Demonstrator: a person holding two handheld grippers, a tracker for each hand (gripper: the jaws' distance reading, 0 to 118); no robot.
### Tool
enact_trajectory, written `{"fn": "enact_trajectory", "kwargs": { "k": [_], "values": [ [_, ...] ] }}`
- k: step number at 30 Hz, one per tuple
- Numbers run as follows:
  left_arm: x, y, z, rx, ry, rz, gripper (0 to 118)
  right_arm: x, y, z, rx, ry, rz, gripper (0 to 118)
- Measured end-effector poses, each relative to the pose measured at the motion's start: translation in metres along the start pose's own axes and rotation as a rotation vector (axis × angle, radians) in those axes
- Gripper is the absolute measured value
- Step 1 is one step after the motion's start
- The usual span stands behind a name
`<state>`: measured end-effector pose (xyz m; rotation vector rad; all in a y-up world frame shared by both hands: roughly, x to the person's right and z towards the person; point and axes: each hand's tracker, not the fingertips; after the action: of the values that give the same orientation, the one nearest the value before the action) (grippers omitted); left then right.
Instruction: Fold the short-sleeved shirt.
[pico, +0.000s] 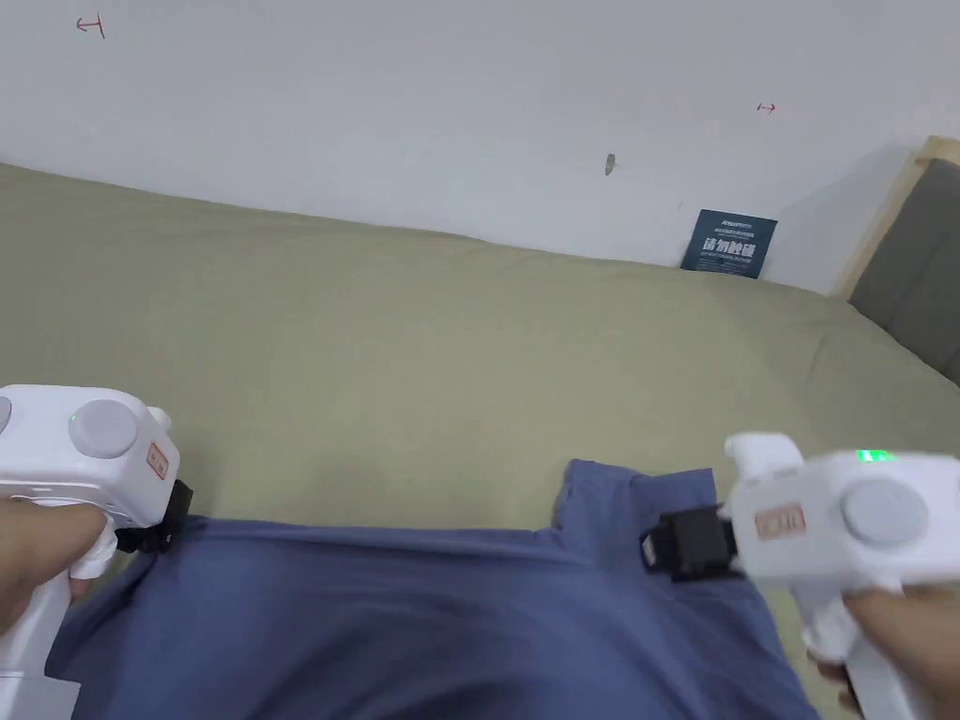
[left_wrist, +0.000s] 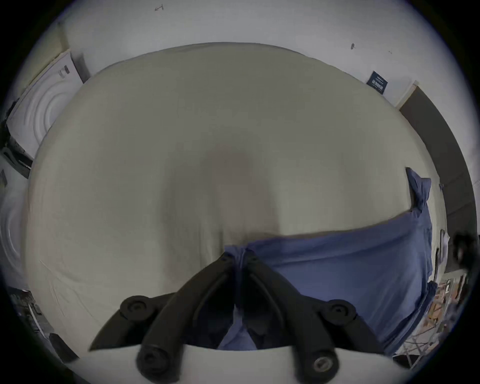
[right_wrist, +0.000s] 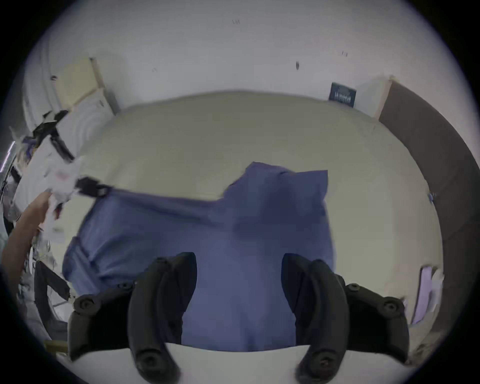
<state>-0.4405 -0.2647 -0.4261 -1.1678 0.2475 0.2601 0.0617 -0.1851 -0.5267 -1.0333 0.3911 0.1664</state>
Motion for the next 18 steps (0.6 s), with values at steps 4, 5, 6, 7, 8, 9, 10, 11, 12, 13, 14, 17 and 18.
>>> {"fn": "enact_trajectory", "kwargs": {
  "k": [4, 5, 6, 7, 8, 9, 10, 11, 12, 13, 14, 17, 18],
  "values": [
    [-0.001, 0.004, 0.000, -0.013, -0.007, 0.006, 2, 0.053, 0.061, -0.062, -0.201, -0.140, -0.098, 72],
    [-0.001, 0.004, 0.001, -0.020, -0.009, 0.003, 2, 0.062, 0.068, -0.074, -0.247, -0.160, -0.098, 72],
    [-0.002, 0.008, -0.003, -0.022, -0.009, 0.005, 2, 0.066, 0.070, -0.085, -0.277, -0.163, -0.088, 72],
    [-0.002, 0.008, -0.003, -0.026, -0.009, 0.005, 2, 0.064, 0.070, -0.092, -0.304, -0.171, -0.075, 72],
    [-0.002, 0.008, -0.003, -0.027, -0.008, 0.005, 2, 0.065, 0.070, -0.100, -0.327, -0.172, -0.076, 72],
    [-0.002, 0.008, -0.003, -0.031, -0.008, 0.003, 2, 0.066, 0.067, -0.107, -0.338, -0.162, -0.090, 72],
    [-0.002, 0.009, -0.005, -0.031, -0.008, 0.004, 2, 0.068, 0.064, -0.113, -0.350, -0.147, -0.103, 72],
    [-0.002, 0.010, -0.005, -0.030, -0.008, 0.004, 2, 0.065, 0.062, -0.117, -0.356, -0.149, -0.107, 73],
    [-0.003, 0.010, -0.005, -0.029, -0.008, 0.002, 2, 0.066, 0.059, -0.121, -0.364, -0.149, -0.107, 72],
    [-0.003, 0.010, -0.005, -0.032, -0.011, 0.004, 2, 0.065, 0.057, -0.124, -0.376, -0.165, -0.103, 72],
    [-0.003, 0.011, -0.007, -0.031, -0.011, 0.004, 2, 0.064, 0.055, -0.123, -0.371, -0.167, -0.109, 72],
    [-0.003, 0.011, -0.006, -0.028, -0.007, -0.003, 2, 0.057, 0.052, -0.114, -0.384, -0.163, -0.191, 46],
    [-0.002, 0.010, -0.007, -0.026, -0.005, -0.006, 2, 0.055, 0.051, -0.112, -0.406, -0.133, -0.229, 2]
  ]
}}
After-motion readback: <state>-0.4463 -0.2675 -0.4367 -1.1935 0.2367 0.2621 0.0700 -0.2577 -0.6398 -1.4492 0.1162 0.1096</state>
